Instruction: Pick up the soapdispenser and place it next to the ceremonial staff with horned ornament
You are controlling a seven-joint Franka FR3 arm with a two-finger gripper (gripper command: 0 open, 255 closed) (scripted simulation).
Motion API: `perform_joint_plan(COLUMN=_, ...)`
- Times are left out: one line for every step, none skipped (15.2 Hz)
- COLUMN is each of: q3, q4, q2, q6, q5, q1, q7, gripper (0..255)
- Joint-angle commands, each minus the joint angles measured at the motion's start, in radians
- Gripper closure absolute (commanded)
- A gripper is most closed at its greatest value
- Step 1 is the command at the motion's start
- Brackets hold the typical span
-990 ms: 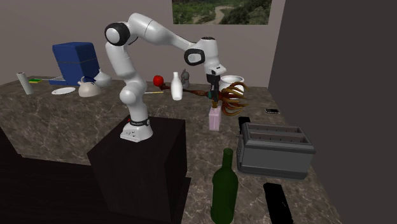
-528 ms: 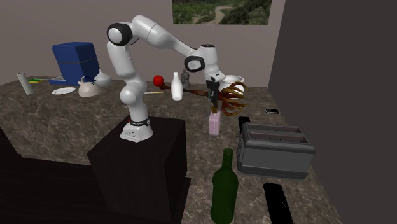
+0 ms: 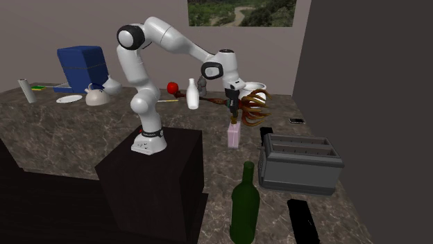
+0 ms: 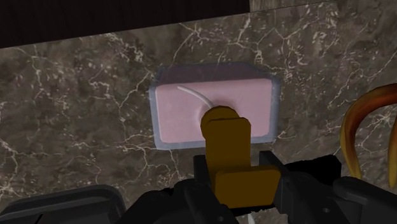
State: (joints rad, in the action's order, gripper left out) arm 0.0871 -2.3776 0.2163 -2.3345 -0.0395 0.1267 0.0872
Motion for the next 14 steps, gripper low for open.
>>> perform_joint_plan(q3=0.0, q4=0.0, q2=0.0, q6=0.0, q5=0.0, q1=0.0, q7=0.0, gripper=0)
perform_joint_plan(q3=0.0, q4=0.0, q2=0.0, q6=0.0, q5=0.0, q1=0.0, q7=0.0, gripper=0)
perform_joint_plan(q3=0.0, q4=0.0, q2=0.0, q6=0.0, q5=0.0, q1=0.0, q7=0.0, gripper=0)
perform_joint_plan(q3=0.0, q4=0.0, q2=0.0, q6=0.0, q5=0.0, q1=0.0, q7=0.0, gripper=0)
perform_joint_plan(q3=0.0, q4=0.0, q2=0.0, q6=0.0, q5=0.0, q1=0.0, q7=0.0, gripper=0)
perform_joint_plan(q3=0.0, q4=0.0, q2=0.0, q6=0.0, q5=0.0, q1=0.0, q7=0.0, gripper=0)
perform_joint_plan(q3=0.0, q4=0.013, q2=0.022, q6=0.035, q5=0.003, q1=-0.001, q7=0.002, gripper=0)
perform_joint_plan(q3=-0.001, q4=0.028, q2=0.043, q6=0.069, q5=0.007, q1=-0.003, q7=0.004, gripper=0)
perform_joint_plan(q3=-0.001, q4=0.043, q2=0.062, q6=0.104, q5=0.009, q1=-0.004, q7=0.006, gripper=0)
perform_joint_plan(q3=-0.001, q4=0.057, q2=0.076, q6=0.131, q5=0.011, q1=-0.005, q7=0.008, gripper=0)
perform_joint_plan(q3=-0.001, q4=0.057, q2=0.076, q6=0.131, q5=0.011, q1=-0.005, q7=0.008, gripper=0)
perform_joint_plan(q3=-0.001, q4=0.057, q2=0.076, q6=0.131, q5=0.011, q1=-0.005, q7=0.008, gripper=0)
perform_joint_plan(q3=-0.001, q4=0.057, q2=0.076, q6=0.131, q5=0.011, q1=-0.005, q7=0.008, gripper=0)
perform_joint_plan(q3=-0.001, q4=0.057, q2=0.076, q6=0.131, q5=0.011, q1=-0.005, q7=0.008, gripper=0)
